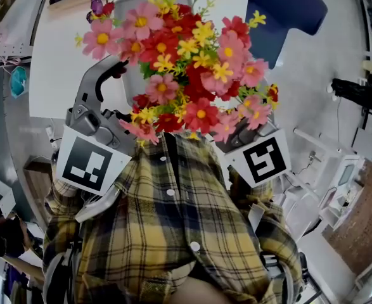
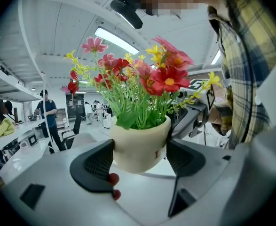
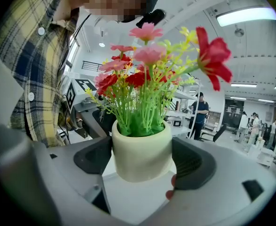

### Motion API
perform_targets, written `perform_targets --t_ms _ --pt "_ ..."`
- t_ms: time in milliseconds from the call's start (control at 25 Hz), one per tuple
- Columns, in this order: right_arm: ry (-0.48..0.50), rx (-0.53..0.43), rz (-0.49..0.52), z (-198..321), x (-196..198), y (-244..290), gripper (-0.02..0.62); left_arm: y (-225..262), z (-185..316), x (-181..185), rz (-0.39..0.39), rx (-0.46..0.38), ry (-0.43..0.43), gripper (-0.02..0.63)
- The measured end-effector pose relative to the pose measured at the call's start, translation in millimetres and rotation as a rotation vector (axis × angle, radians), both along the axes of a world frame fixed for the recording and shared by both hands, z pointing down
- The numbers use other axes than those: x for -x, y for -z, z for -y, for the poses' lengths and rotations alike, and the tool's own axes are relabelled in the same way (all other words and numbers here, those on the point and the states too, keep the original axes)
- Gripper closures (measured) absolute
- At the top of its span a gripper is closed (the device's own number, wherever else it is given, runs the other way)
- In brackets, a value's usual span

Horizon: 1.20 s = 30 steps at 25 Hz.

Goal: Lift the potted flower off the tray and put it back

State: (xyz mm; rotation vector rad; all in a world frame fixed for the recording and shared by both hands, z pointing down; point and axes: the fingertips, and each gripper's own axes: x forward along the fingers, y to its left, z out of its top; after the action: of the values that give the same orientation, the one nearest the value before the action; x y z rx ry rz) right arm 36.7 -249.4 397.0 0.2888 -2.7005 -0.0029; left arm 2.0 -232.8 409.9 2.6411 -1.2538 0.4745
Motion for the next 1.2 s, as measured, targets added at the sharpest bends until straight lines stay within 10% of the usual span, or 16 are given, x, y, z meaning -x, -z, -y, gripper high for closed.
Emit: perform_targets --t_ms 1200 --pt "0.010 0.001 -0.014 -0.1 -2.0 -1.5 0.221 -2.0 -0.9 -1.6 -0.011 0.015 0.008 0.253"
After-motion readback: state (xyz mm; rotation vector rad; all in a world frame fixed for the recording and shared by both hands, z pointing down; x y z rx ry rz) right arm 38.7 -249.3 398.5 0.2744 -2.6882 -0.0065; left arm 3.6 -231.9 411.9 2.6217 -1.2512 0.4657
